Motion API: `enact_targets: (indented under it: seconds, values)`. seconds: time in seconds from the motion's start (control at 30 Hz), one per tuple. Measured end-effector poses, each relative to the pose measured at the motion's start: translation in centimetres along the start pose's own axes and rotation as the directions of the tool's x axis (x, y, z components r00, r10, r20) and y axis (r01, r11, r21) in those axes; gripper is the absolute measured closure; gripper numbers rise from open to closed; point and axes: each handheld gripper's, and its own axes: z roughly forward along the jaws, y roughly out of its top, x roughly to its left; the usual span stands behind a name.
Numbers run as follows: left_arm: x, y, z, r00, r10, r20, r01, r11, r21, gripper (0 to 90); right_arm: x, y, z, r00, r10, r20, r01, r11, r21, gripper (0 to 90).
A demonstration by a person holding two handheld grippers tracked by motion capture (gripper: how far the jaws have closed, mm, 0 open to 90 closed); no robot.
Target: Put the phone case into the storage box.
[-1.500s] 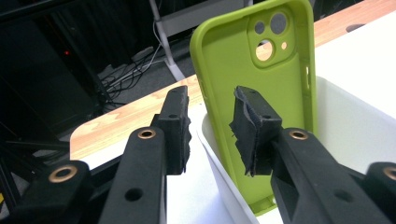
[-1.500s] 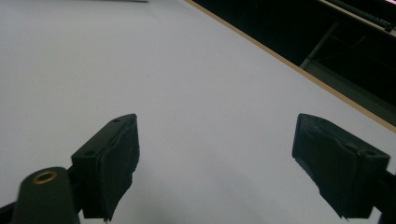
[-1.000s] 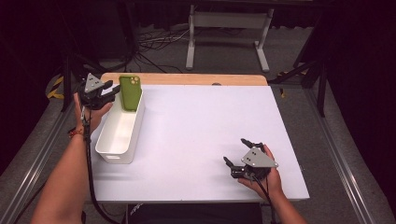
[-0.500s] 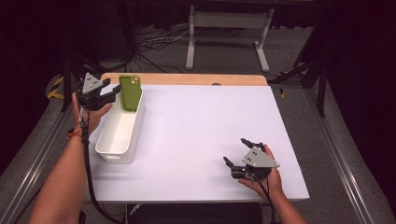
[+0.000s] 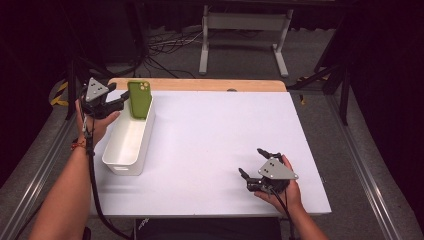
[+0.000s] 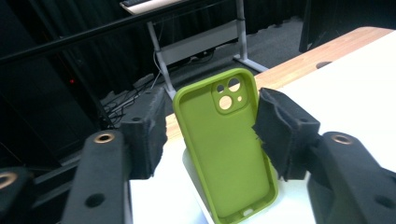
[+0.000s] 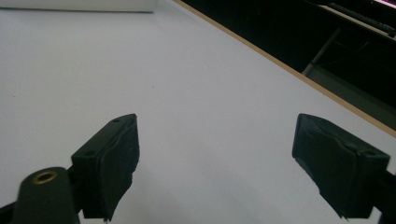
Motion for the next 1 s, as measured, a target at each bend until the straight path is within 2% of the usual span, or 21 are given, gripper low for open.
enact_targets:
  seconds: [0.2,0.47,0.77,1.0]
  values:
    - [-0.5,0.2,0.0,0.9998,0.014,0.013,-0.014,0.9998,0.014,30.9,-0.1,-0.1,0.0,1.0,0.003,0.005,-0.003,1.0,-0.007,15.4]
    - [-1.0,0.6,-0.3,0.9993,0.012,0.036,-0.012,0.9998,0.015,13.6,-0.2,0.0,-0.1,0.9999,0.01,0.002,-0.01,1.0,-0.006,15.2]
    - [-1.6,0.7,-0.8,0.9988,0.007,0.049,-0.007,1.0,0.003,9.9,0.0,0.1,-0.1,0.9999,0.009,-0.009,-0.009,1.0,-0.01,15.2]
    - [-2.2,0.8,-1.6,0.9975,0.001,0.071,0.002,0.9993,-0.038,10.1,-0.1,-0.1,0.0,0.9999,0.008,-0.01,-0.008,1.0,-0.01,15.1]
